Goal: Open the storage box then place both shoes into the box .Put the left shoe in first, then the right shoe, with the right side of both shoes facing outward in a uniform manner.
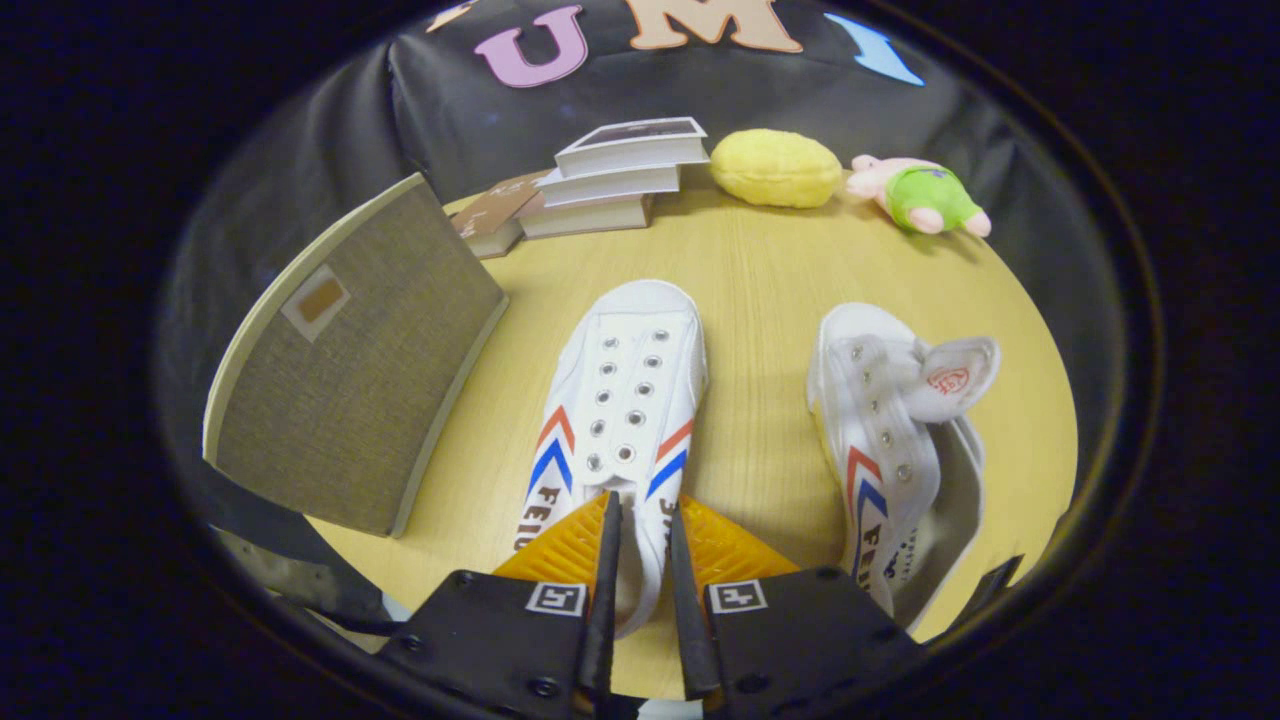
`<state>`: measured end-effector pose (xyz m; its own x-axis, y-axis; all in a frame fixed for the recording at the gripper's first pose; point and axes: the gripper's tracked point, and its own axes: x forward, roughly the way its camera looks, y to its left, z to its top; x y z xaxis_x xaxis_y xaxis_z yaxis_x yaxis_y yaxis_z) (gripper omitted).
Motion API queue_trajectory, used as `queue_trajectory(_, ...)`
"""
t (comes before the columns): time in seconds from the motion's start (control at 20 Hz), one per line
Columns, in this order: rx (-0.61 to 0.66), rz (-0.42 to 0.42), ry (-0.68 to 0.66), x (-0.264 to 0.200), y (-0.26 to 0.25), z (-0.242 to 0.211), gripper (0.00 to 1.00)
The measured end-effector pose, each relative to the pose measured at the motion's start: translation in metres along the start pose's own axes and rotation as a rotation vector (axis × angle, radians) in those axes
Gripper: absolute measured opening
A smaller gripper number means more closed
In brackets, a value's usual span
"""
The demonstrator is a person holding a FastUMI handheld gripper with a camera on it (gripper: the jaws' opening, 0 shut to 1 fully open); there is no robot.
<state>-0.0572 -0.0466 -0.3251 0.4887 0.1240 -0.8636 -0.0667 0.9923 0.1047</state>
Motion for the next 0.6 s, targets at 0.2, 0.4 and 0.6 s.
queue_trajectory(0.2,0.091,-0.037,0.004,-0.006,-0.001,0.003,0.09)
queue_trajectory(0.4,0.178,-0.025,0.028,-0.015,0.002,0.007,0.07)
queue_trajectory(0.6,0.227,-0.023,0.034,-0.025,0.007,0.017,0.05)
